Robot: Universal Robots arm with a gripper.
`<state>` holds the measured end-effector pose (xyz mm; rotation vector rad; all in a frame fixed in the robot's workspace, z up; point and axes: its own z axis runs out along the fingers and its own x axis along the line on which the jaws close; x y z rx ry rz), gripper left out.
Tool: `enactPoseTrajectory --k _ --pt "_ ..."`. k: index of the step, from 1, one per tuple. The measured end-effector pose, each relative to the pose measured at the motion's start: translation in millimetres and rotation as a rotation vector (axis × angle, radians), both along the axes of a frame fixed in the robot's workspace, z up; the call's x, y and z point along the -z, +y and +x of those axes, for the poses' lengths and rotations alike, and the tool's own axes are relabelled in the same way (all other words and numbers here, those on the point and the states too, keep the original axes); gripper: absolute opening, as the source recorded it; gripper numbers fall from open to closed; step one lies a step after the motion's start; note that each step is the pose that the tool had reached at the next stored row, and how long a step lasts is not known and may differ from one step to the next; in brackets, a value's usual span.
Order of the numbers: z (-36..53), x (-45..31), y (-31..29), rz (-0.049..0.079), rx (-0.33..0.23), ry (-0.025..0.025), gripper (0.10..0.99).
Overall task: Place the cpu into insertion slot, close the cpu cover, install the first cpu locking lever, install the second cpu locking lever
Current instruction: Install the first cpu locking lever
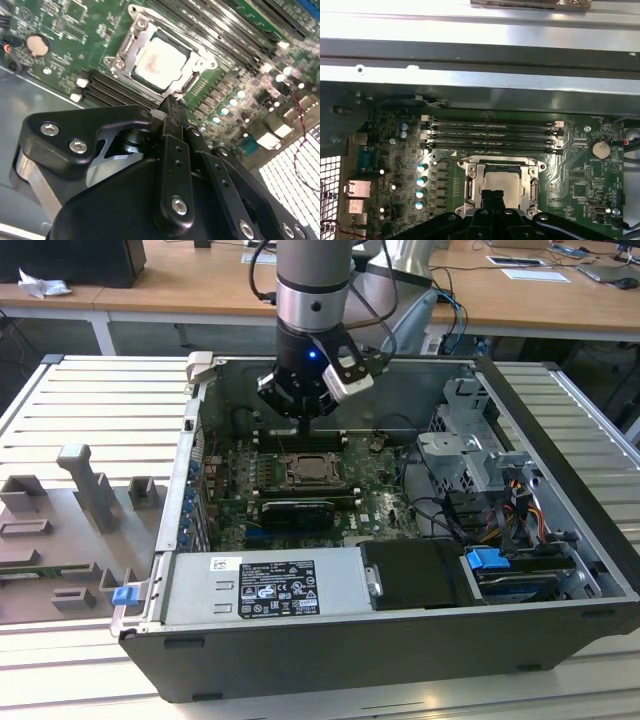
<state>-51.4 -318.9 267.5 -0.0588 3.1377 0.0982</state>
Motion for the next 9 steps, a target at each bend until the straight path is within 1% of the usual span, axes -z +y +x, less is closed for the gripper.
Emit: enactPoseTrajectory --k 3,5,6,7,9 --pt "-14.6 0.3 0.0 0.0 0.0 -0.0002 0.106" --pt "-28.9 0.5 0.0 0.0 0.0 -0.0004 0.106" --pt "-33.4 0.7 0.0 0.0 0.0 -0.0006 0.106" --pt "-43.2 1.4 0.3 0.0 0.0 -0.0009 0.106" --pt "-48.1 2.5 1.8 0.0 0.0 -0.0009 0.106"
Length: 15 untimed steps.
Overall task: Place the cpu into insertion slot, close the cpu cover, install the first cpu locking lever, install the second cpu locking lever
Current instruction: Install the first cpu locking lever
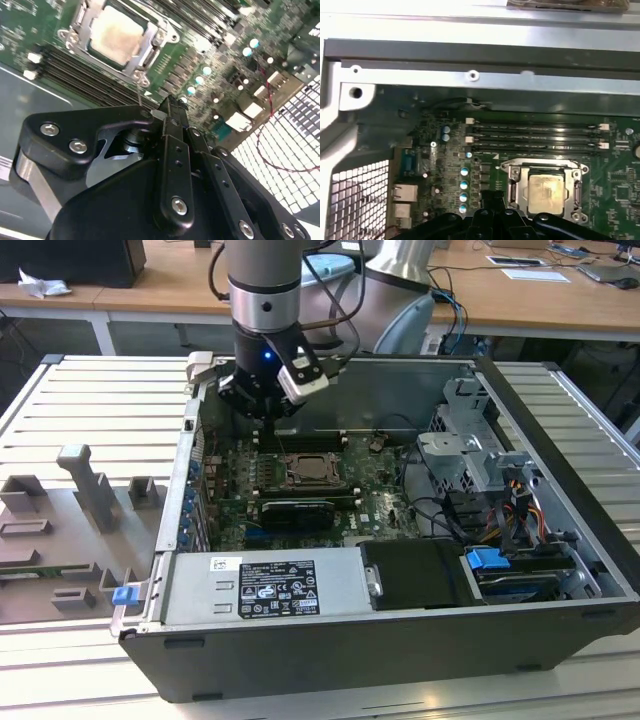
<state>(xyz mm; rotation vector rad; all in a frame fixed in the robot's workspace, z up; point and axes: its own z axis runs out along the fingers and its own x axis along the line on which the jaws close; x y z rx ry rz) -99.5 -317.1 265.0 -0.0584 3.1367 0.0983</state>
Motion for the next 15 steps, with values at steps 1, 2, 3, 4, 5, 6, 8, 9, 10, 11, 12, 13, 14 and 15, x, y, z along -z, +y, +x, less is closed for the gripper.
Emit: enactPoseTrajectory --k 1,2,3,4,5,6,8,9,10,11,12,13,14,15 --pt "-2.0 0.6 1.0 0.0 0.0 0.0 0.106" --pt "-3.7 1.1 1.9 0.0 0.0 -0.0001 0.106" --pt "-5.5 1.8 3.2 0.0 0.0 0.0001 0.106" --pt "-6.0 2.3 4.3 0.0 0.0 0.0 0.106" --pt "-6.1 2.9 6.2 0.0 0.0 0.0 0.106" --pt "-6.2 3.3 7.4 0.0 0.0 0.0001 0.106" --pt "-6.1 4.4 12.3 0.0 0.0 0.0001 0.106" --pt "-6.1 4.9 15.8 0.0 0.0 0.0 0.106" --pt "-6.2 5.3 18.5 0.0 0.0 0.0 0.106" --pt "-6.1 5.4 20.0 0.0 0.0 0.0 0.106" --pt "-5.7 5.5 21.3 0.0 0.0 0.0 0.106" --pt "-4.4 5.5 22.7 0.0 0.0 0.0001 0.106" --pt "-0.6 5.6 23.6 0.0 0.0 0.0001 0.106" --pt "1.4 5.7 23.7 0.0 0.0 0.0 0.106"
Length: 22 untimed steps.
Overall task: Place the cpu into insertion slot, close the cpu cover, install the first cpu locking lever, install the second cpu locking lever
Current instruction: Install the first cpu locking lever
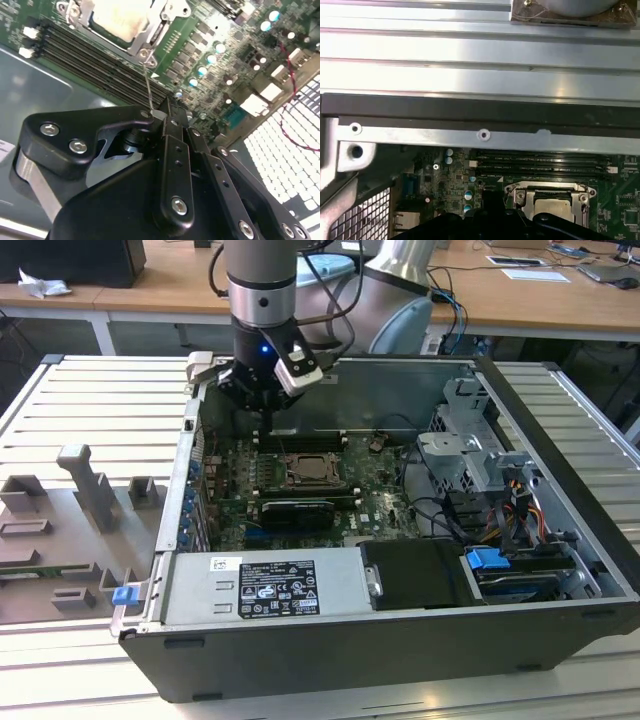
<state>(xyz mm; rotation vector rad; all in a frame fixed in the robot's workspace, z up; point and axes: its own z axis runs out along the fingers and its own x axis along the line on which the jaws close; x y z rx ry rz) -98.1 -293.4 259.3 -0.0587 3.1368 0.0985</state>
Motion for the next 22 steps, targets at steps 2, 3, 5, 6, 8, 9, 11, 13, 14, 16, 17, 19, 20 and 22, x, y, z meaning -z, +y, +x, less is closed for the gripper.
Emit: enactPoseTrajectory --k 2,3,5,6,8,9,11,13,14,16,17,19,20,22 --pt "6.8 0.1 0.0 0.0 0.0 0.0 0.106" --pt "9.9 0.2 0.0 0.0 0.0 0.0 0.106" --pt "18.4 0.6 0.0 0.0 0.0 0.0 0.106" --pt "22.4 1.0 0.1 0.0 0.0 0.0 0.106" --pt "31.7 2.3 0.0 0.0 0.0 -0.0001 0.106" --pt "35.7 3.3 0.0 0.0 0.0 0.0 0.106" --pt "36.5 3.9 -0.3 0.005 0.0 0.0001 0.106" --pt "36.6 4.3 -1.5 0.048 0.0 0.0001 0.106" --pt "36.6 4.5 -2.7 0.068 0.0 -0.0001 0.106" --pt "37.7 7.1 -4.4 0.082 0.0 -0.0003 0.106" --pt "39.3 8.5 -4.7 0.082 0.0 0.0 0.106" --pt "44.8 12.2 -4.8 0.082 0.0 0.0 0.106" --pt "47.5 14.7 -4.8 0.082 0.0 0.0 0.106" --pt "50.8 19.0 -4.8 0.082 0.0 0.0 0.106"
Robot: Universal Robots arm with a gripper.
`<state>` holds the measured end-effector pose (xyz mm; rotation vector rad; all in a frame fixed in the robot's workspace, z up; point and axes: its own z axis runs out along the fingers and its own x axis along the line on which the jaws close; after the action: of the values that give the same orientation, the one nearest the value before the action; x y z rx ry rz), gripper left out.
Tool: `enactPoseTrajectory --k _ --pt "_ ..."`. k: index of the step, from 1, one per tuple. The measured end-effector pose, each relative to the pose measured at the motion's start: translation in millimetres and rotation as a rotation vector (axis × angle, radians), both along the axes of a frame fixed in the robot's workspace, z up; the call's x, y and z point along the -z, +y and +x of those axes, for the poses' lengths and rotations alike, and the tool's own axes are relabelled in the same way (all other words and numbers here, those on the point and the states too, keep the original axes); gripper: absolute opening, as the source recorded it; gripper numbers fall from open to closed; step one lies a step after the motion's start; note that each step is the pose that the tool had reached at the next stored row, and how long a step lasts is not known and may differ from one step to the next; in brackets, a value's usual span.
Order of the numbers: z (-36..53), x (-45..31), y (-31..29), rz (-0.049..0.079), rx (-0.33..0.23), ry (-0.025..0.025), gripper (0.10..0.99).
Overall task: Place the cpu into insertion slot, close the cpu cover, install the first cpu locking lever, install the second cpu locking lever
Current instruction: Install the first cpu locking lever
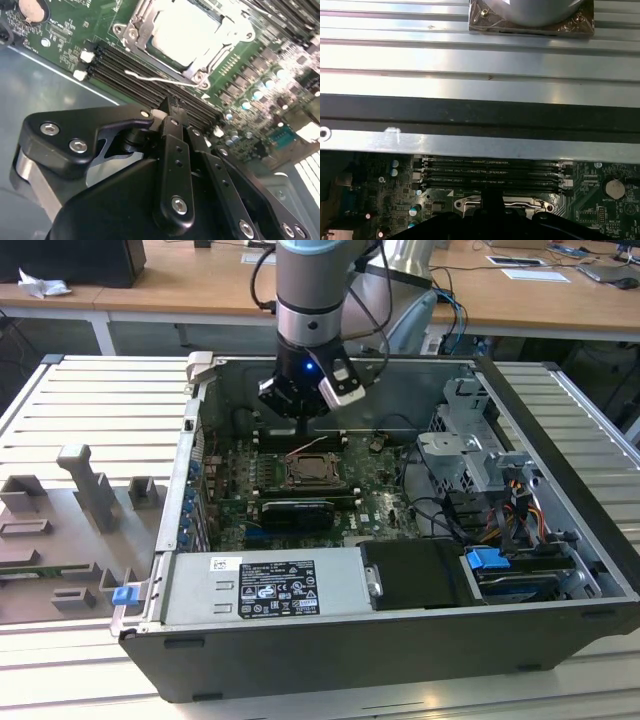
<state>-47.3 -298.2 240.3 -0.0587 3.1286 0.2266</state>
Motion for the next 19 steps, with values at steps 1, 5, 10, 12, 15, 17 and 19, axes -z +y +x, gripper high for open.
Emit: enactPoseTrajectory --k 1,5,10,12,15,17,19 --pt "1.2 2.0 0.0 0.0 0.0 0.0001 0.106" --pt "4.7 7.5 0.0 0.0 -0.003 -0.0001 0.106" --pt "11.5 9.7 0.1 0.0 -0.006 -0.0001 0.106" --pt "13.4 11.5 0.3 0.0 -0.006 0.0 0.106" --pt "16.3 14.5 0.6 0.0 -0.006 0.0 0.106" --pt "19.5 16.6 1.5 0.0 -0.006 0.0 0.106" --pt "22.7 19.2 1.8 0.0 -0.006 0.0 0.106"
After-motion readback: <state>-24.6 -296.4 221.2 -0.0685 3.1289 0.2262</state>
